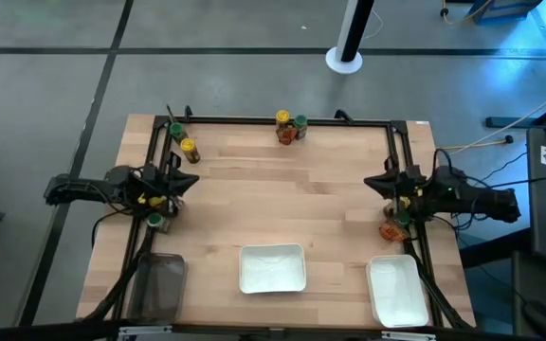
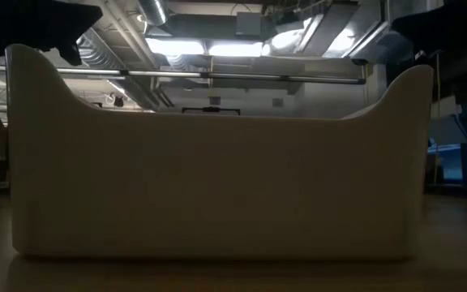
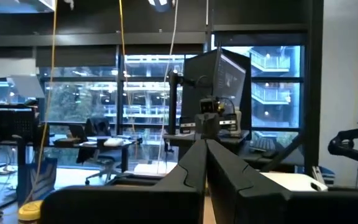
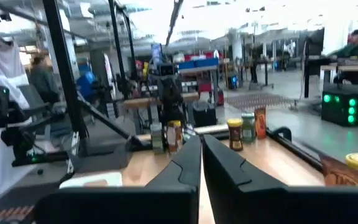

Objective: Sort spices by type
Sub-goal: Put the bottom right brown seasoning bag into the right white bin

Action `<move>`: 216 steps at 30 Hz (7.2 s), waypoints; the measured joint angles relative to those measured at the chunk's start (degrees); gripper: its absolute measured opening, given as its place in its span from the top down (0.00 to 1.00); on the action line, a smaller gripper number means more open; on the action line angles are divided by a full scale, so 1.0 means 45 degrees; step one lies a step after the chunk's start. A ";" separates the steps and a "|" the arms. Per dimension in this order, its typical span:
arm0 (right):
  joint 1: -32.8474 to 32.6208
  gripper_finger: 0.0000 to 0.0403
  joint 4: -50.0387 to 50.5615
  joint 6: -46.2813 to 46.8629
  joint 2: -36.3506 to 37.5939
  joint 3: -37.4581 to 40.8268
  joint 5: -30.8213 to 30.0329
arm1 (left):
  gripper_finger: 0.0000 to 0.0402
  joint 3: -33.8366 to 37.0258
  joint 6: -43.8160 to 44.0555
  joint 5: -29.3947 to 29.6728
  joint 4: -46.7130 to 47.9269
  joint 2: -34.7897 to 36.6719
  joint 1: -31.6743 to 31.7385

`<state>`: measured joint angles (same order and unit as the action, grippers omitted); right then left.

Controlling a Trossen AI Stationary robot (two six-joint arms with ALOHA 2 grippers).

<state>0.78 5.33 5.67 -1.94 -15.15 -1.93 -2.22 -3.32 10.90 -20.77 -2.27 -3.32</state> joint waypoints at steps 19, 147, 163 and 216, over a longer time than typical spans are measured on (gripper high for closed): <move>-0.0002 0.95 0.7803 -0.0026 -0.6030 -0.7586 0.0000 | 0.99 -0.2125 -0.2518 -0.0097 -0.4585 -0.6998 0.0273; -0.9097 0.97 1.4525 1.8477 -1.4245 -0.5705 0.1419 | 0.99 -0.3886 -0.4598 -0.0097 -0.7035 -1.2054 0.0249; -0.9092 0.97 1.6873 1.7591 -1.4245 -0.9160 0.1039 | 0.99 -0.3886 -0.4598 -0.0095 -0.7035 -1.2054 0.0249; -1.3585 0.97 1.5133 1.5000 -1.9142 -1.1652 0.0329 | 0.99 -0.3881 -0.4704 -0.0092 -0.7029 -1.2049 0.0249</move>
<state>-60.36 73.43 73.17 -88.08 -67.58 -0.46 -19.68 -24.49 10.48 -52.40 -56.49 -2.20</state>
